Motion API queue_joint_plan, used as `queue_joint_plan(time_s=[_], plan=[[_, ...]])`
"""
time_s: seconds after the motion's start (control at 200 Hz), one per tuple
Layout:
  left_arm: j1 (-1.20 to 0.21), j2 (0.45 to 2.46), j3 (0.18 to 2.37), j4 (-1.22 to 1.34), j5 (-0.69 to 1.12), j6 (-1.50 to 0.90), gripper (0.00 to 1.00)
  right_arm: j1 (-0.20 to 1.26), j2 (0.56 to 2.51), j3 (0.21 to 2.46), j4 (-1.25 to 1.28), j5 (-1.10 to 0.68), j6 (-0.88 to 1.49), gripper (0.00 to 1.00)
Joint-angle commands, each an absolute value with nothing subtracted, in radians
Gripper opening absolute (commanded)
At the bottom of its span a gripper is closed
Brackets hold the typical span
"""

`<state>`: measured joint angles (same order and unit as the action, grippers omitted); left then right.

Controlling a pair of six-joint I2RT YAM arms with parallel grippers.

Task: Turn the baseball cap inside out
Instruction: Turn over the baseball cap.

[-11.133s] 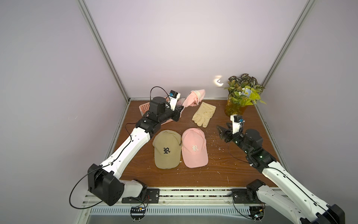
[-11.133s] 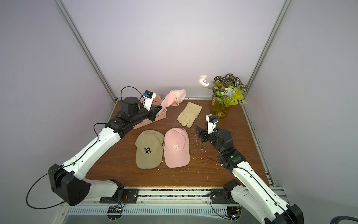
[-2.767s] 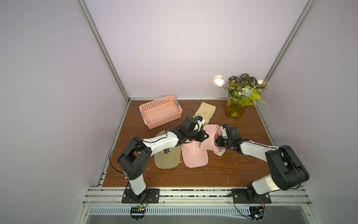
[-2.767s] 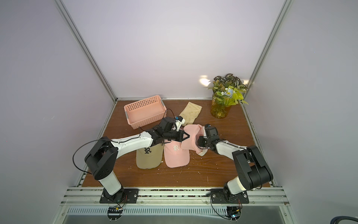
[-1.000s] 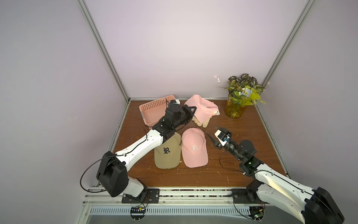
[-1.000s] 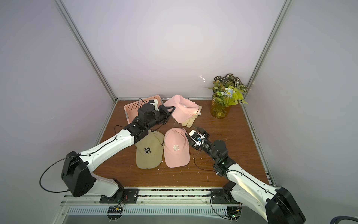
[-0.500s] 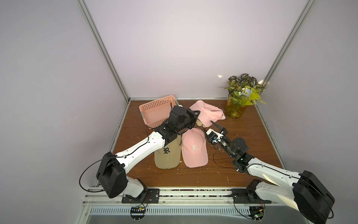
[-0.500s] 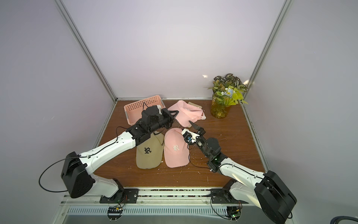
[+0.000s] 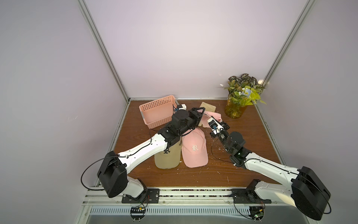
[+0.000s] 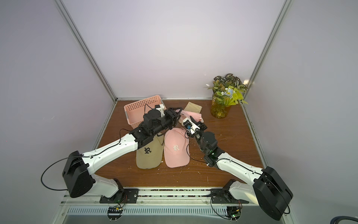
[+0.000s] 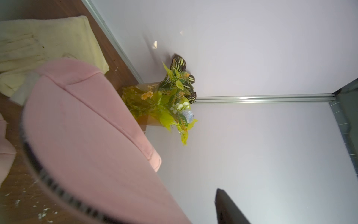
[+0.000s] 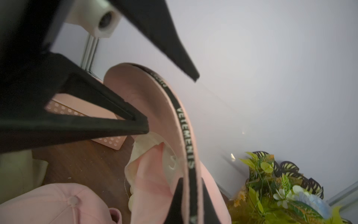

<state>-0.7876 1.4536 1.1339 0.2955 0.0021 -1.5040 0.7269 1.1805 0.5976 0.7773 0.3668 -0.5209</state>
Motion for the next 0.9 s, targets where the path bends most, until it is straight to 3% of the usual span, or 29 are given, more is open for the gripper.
queue_joint_plan(time_s=[0.0, 0.195, 0.32, 0.49, 0.666, 0.891], plan=[[-0.799, 1.419, 1.122, 0.381, -0.100, -1.263, 0.72, 0.712, 1.146, 0.700, 0.640, 0.502, -0.348, 0.00], [-0.787, 1.383, 1.154, 0.362, -0.208, -0.834, 0.87, 0.651, 1.141, 0.806, 0.407, 0.487, -0.192, 0.00], [-0.747, 1.342, 1.123, 0.377, -0.111, -0.598, 0.96, 0.605, 1.149, 0.883, 0.264, 0.414, -0.111, 0.00], [-0.599, 1.295, 1.059, 0.380, 0.223, -0.418, 0.96, 0.554, 1.129, 0.954, 0.136, 0.280, -0.014, 0.00], [-0.583, 1.295, 1.068, 0.229, 0.272, -0.142, 0.94, 0.520, 1.122, 1.027, 0.025, 0.088, 0.061, 0.00], [-0.583, 1.300, 1.021, 0.259, 0.303, -0.047, 0.95, 0.515, 1.146, 1.114, -0.096, -0.085, 0.070, 0.00]])
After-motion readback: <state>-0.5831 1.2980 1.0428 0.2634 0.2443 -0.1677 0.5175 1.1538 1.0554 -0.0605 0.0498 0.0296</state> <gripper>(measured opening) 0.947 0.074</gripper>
